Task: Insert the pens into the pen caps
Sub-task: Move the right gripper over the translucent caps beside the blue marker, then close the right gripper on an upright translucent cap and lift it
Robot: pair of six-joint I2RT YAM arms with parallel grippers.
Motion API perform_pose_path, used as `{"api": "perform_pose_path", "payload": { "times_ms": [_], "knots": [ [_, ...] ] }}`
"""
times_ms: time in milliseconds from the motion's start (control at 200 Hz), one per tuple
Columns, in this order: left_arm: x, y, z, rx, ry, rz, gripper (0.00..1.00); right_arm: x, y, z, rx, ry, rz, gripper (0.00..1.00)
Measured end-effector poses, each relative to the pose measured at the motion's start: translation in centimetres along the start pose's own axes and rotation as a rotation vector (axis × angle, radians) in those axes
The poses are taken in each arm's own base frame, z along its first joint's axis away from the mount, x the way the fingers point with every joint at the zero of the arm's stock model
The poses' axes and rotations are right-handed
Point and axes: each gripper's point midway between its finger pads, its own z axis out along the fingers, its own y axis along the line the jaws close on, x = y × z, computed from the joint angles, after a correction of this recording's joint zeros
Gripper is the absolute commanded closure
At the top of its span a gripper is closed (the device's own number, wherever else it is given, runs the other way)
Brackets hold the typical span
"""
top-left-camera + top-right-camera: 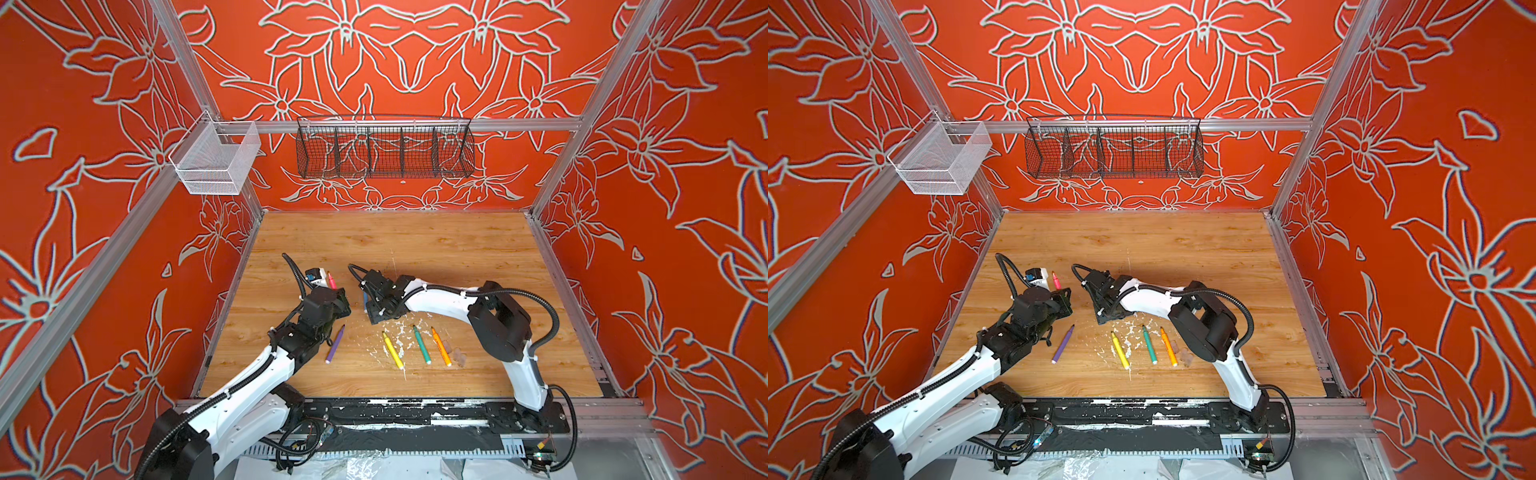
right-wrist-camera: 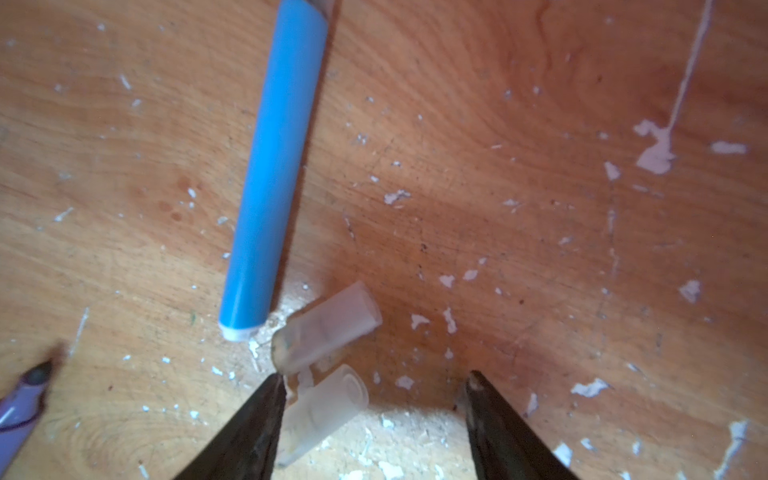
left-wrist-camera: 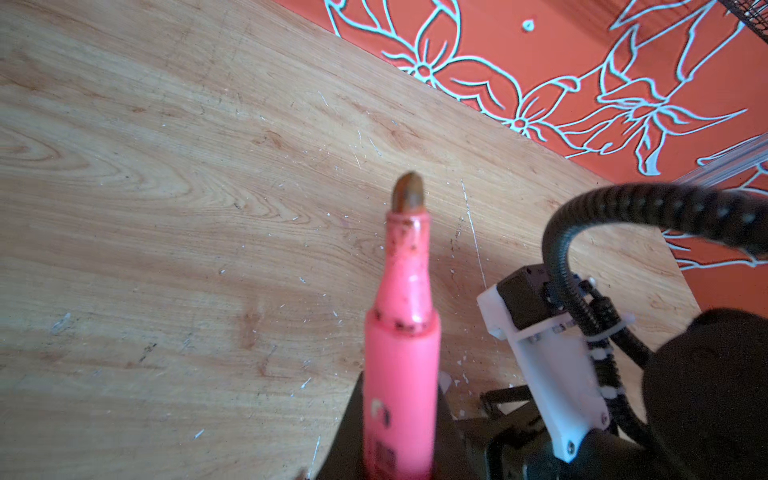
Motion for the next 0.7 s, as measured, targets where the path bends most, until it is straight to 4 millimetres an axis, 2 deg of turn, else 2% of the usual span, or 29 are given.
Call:
{"api": "perform_pose_path", "payload": {
  "times_ms": [275,696],
  "knots": [
    [0.0,0.2,0.0,-0.007,0.0,-0.002,1.0,0.9,-0.9,-0.2,0.02,0.008,0.005,0.4],
    [-0.2,0.5,0.1,-0.016,-0.004,-0.01,1.0,1.4,-1.4,-0.3,0.032,0.017,0.022,0.64]
  ]
}}
